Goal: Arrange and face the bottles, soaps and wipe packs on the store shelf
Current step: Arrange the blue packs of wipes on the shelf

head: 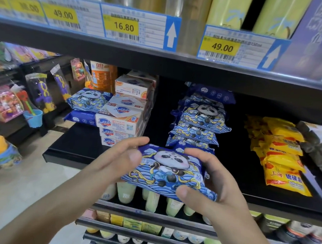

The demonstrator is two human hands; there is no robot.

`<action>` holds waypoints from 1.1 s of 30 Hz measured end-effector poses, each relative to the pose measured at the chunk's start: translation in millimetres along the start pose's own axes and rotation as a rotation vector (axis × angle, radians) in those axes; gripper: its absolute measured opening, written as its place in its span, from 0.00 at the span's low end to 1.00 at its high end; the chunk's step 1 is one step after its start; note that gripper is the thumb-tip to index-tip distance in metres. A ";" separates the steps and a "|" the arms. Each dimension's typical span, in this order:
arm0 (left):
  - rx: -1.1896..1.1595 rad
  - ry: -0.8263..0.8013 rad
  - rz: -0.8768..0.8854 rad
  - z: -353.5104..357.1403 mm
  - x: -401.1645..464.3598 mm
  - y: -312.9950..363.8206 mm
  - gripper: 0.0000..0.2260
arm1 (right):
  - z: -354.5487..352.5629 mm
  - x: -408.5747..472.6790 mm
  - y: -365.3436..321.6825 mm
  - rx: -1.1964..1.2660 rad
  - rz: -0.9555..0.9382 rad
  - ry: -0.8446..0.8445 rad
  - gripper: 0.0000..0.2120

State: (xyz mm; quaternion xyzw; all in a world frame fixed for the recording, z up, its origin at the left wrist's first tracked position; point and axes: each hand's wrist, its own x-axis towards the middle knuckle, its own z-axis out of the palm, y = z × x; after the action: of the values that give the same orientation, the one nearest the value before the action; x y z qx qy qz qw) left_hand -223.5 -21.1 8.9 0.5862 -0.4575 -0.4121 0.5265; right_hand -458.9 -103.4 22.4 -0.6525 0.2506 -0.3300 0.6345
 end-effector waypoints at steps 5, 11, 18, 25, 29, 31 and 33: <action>-0.097 -0.047 -0.242 -8.2 8.6 -6.9 0.45 | 0.2 -0.4 5.2 -0.100 -0.089 -0.073 0.35; -0.113 -0.079 -0.267 10.9 -25.9 12.4 0.21 | 3.3 -1.2 12.5 -0.270 -0.237 -0.155 0.38; -0.090 0.058 -0.237 16.8 -42.8 15.5 0.18 | 12.0 6.7 22.5 -0.419 -0.408 -0.128 0.42; 0.014 0.188 -0.026 3.1 -67.1 8.9 0.47 | 16.1 10.8 17.9 -0.330 -0.332 -0.270 0.35; 0.331 0.169 0.061 -5.1 -80.1 7.5 0.46 | 25.6 16.6 17.4 -0.268 -0.281 -0.321 0.35; 0.450 0.223 0.084 -11.6 -83.2 8.8 0.43 | 32.4 19.4 16.1 -0.257 -0.265 -0.341 0.36; 0.502 0.251 0.101 -21.1 -83.9 10.3 0.41 | 40.9 23.9 14.4 -0.245 -0.258 -0.346 0.36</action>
State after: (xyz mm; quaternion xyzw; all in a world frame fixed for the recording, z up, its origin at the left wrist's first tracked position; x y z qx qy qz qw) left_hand -224.4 65.1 21.5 0.7209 -0.5053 -0.1835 0.4374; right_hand -411.3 -95.1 11.8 -0.7980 0.0910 -0.2591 0.5365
